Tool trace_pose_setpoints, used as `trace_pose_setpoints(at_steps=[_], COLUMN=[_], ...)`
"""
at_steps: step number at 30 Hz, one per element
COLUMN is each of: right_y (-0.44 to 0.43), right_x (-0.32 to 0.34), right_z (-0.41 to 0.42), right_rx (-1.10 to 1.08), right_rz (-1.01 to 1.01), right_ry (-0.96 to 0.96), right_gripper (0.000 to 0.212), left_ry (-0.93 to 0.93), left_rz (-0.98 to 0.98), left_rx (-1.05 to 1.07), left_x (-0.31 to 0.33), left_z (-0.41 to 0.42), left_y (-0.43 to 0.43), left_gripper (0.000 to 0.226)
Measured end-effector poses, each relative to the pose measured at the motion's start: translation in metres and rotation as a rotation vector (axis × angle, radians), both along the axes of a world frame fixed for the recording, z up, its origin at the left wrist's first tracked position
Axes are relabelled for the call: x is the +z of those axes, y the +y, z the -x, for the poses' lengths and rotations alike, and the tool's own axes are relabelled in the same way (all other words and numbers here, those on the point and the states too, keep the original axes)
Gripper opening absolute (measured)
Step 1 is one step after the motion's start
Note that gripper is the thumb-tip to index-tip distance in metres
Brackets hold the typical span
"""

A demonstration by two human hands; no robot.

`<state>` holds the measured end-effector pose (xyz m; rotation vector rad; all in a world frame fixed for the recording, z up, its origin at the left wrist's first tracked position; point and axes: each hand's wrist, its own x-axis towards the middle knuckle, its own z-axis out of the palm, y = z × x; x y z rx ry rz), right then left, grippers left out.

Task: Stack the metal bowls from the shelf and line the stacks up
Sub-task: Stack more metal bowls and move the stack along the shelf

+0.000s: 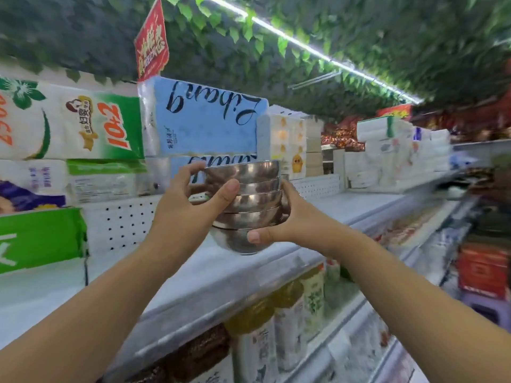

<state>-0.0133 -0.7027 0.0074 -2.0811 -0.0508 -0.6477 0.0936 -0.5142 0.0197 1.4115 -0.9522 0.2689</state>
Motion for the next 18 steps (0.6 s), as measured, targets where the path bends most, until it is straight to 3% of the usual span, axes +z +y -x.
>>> trace_pose_setpoints(at_steps=[9, 18], right_y=[-0.168, -0.273], right_x=[-0.001, -0.008], right_z=[0.076, 0.089], right_rx=[-0.131, -0.192], right_rz=[0.028, -0.015], right_ry=[0.031, 0.0], right_gripper=[0.103, 0.113], left_ry=[0.033, 0.052], left_rz=[-0.02, -0.098], left_rx=[-0.122, -0.213], left_x=[-0.008, 0.004], left_z=[0.055, 0.062], left_y=[-0.178, -0.29], left_gripper=[0.082, 0.069])
